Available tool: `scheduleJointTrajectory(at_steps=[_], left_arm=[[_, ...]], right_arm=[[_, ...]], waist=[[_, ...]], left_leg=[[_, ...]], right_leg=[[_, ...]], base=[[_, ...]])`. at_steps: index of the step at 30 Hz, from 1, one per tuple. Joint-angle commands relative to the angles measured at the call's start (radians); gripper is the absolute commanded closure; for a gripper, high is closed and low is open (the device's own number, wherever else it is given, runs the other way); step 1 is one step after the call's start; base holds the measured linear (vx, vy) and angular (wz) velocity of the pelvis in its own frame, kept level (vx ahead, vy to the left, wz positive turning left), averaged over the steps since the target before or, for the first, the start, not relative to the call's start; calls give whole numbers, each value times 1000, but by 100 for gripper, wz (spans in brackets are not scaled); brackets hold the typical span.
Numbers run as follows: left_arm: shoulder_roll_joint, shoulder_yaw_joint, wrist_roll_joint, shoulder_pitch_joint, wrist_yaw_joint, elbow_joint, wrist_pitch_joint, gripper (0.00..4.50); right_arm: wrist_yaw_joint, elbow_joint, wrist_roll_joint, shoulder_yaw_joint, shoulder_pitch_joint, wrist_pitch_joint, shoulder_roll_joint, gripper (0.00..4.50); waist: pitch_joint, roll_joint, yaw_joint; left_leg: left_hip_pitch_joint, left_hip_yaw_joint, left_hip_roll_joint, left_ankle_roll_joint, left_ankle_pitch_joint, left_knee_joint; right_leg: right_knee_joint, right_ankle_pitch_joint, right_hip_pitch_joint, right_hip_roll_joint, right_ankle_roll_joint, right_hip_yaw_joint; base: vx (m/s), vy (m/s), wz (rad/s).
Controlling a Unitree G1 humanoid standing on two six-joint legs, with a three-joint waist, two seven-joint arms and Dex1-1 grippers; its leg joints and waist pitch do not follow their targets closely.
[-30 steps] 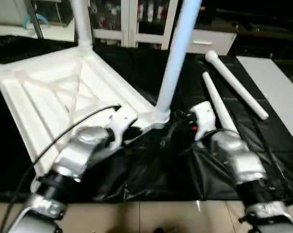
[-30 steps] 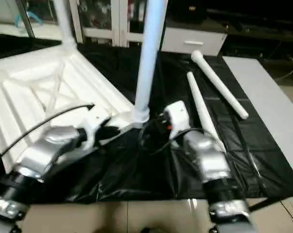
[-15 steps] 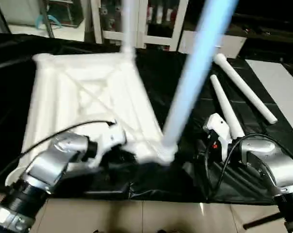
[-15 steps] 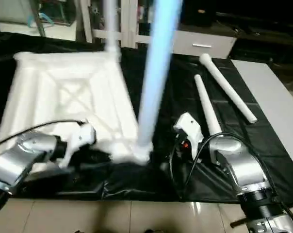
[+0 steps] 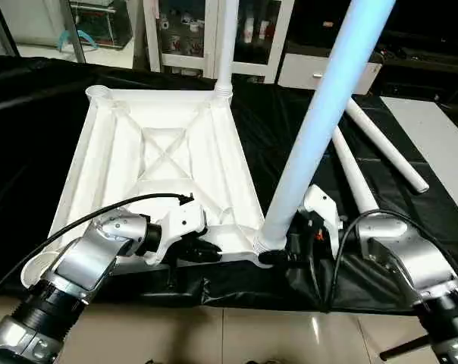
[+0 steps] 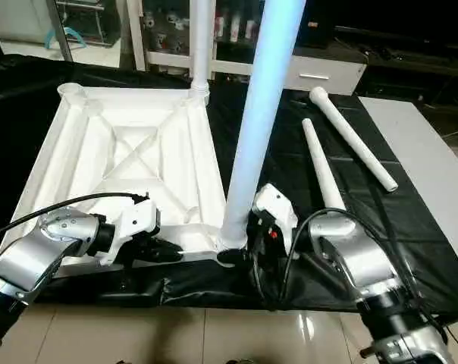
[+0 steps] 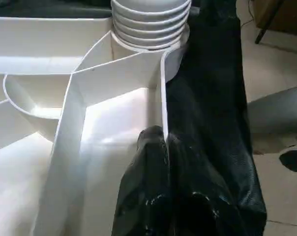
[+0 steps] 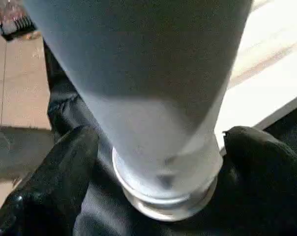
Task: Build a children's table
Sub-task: Insert table leg to table base, then rotate leg to tighten
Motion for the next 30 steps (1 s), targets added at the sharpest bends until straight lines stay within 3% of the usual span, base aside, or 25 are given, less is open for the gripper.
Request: scheduleJointTrajectory(at_steps=[1,6,22,30], left_arm=[[-17,-13,4,-27,-2,-9,-24,450],[-20,-13,12,-27,5,-2,-34,450],[-29,-8,24,-24,9,9,-49,450],[-29,-6,26,-21,7,10,-52,450]], right_arm=[[-11,10,-9,8,-21,-17,9,2],[-11,39,-19,17,-27,-40,19,18],[-54,110,-42,3,-25,-89,60,164],[-58,131,-45,0,-21,-111,76,172]], waist=[[-64,5,0],[-64,4,1],[-69,5,1],[-72,3,1]], left_leg=[[-5,-1,24,37,-134,-70],[-5,-2,24,38,-139,-69],[-5,-5,23,24,-165,-65],[-6,-7,22,22,-165,-64]], right_leg=[[-64,-278,71,-51,-172,57],[-63,-299,70,-51,-168,56],[-63,-331,70,-51,-159,54],[-62,-331,70,-50,-151,53]], base=[[0,0,0],[0,0,0],[0,0,0],[0,0,0]])
